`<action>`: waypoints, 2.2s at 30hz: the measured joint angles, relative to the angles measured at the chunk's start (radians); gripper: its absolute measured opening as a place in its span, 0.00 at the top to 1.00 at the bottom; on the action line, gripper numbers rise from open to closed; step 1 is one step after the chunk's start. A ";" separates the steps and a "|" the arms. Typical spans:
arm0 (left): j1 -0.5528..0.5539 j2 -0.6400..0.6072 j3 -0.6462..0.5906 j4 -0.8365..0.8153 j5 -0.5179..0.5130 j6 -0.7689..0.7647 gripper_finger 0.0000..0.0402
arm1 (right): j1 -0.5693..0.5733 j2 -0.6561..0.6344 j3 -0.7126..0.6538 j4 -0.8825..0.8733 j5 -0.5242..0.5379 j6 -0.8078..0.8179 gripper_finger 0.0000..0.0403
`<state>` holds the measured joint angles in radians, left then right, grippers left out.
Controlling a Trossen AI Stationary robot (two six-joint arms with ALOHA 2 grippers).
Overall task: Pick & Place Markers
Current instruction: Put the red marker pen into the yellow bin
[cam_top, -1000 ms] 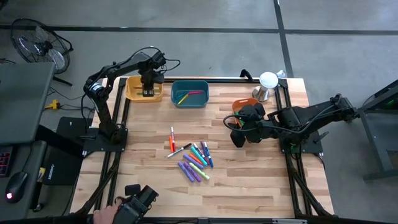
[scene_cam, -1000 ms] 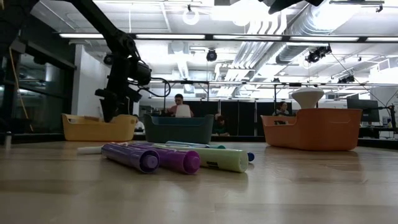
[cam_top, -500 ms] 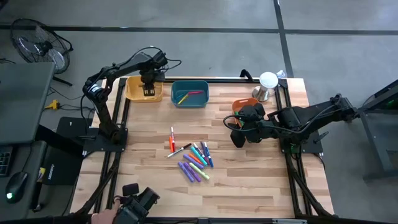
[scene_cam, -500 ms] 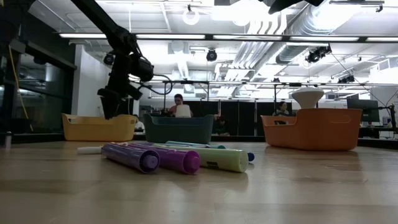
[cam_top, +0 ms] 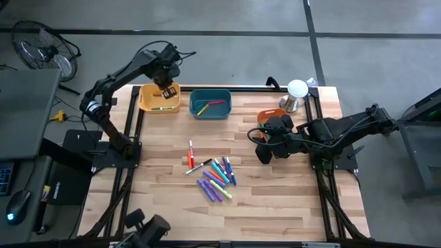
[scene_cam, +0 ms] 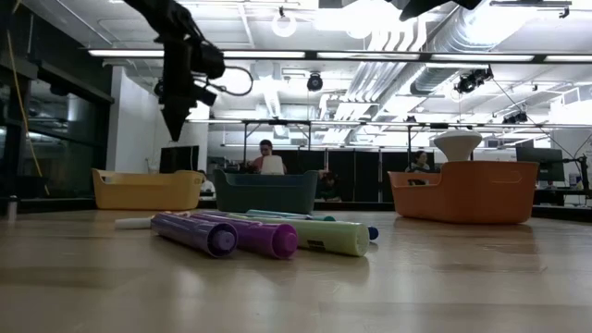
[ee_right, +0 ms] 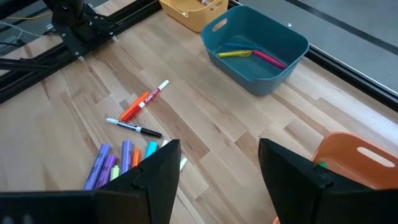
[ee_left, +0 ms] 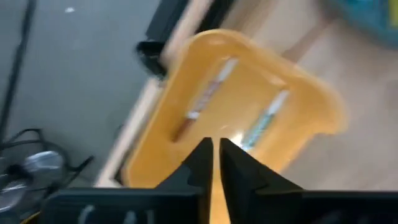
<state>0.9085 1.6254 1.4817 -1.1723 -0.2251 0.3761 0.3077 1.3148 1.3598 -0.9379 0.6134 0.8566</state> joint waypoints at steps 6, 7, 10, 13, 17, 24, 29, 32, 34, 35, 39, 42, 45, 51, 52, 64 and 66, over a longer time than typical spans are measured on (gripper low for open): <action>-0.080 -0.069 -0.001 -0.090 0.081 -0.119 0.98 | 0.000 0.000 0.000 0.000 -0.012 0.000 0.49; -0.099 -0.080 -0.002 -0.098 0.087 -0.138 0.98 | 0.000 0.000 0.000 0.000 -0.020 0.000 0.49; -0.174 -0.124 -0.001 -0.129 0.114 -0.201 0.99 | 0.000 0.000 0.000 0.000 -0.029 0.000 0.49; -0.251 -0.167 -0.002 -0.135 0.148 -0.270 1.00 | 0.000 0.000 0.000 0.000 -0.042 0.001 0.49; -0.369 -0.256 -0.006 -0.126 0.166 -0.367 1.00 | 0.000 0.000 0.000 0.003 -0.053 0.003 0.49; -0.608 -0.453 -0.125 -0.015 0.131 -0.595 1.00 | 0.001 0.000 0.000 0.014 -0.072 0.006 0.49; -0.807 -0.565 -0.232 0.049 0.034 -0.819 1.00 | 0.001 0.001 0.000 0.037 -0.074 -0.005 0.49; -0.925 -0.591 -0.280 0.097 -0.011 -0.961 1.00 | 0.001 0.001 0.000 0.037 -0.078 -0.021 0.49; -0.998 -0.595 -0.308 0.094 -0.050 -1.037 1.00 | 0.001 0.001 0.000 0.037 -0.080 -0.026 0.49; -1.035 -0.594 -0.320 0.113 -0.065 -1.069 1.00 | 0.001 0.001 0.000 0.037 -0.080 -0.027 0.49; -1.169 -0.571 -0.383 0.155 -0.104 -1.153 1.00 | 0.001 0.006 0.000 0.037 -0.080 -0.046 0.49; -1.242 -0.530 -0.425 0.213 -0.107 -1.173 1.00 | 0.001 0.013 0.000 0.037 -0.099 -0.050 0.49; -1.290 -0.482 -0.449 0.242 -0.126 -1.260 1.00 | 0.001 0.020 0.000 0.034 -0.106 -0.050 0.49; -1.294 -0.375 -0.465 0.250 -0.165 -1.575 1.00 | 0.006 0.028 0.000 0.034 -0.117 -0.049 0.49; -1.294 -0.359 -0.465 0.252 -0.175 -1.618 1.00 | 0.006 0.028 0.000 0.034 -0.112 -0.049 0.49; -1.103 -0.150 -0.464 0.294 -0.013 -1.770 0.87 | 0.008 0.028 0.000 0.036 -0.103 -0.053 0.49; -1.059 -0.119 -0.463 0.326 0.033 -1.755 0.79 | 0.007 0.028 0.000 0.036 -0.107 -0.053 0.49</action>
<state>-0.1503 1.5064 1.0188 -0.8463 -0.1917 -1.3792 0.3151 1.3426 1.3598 -0.9020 0.5060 0.8036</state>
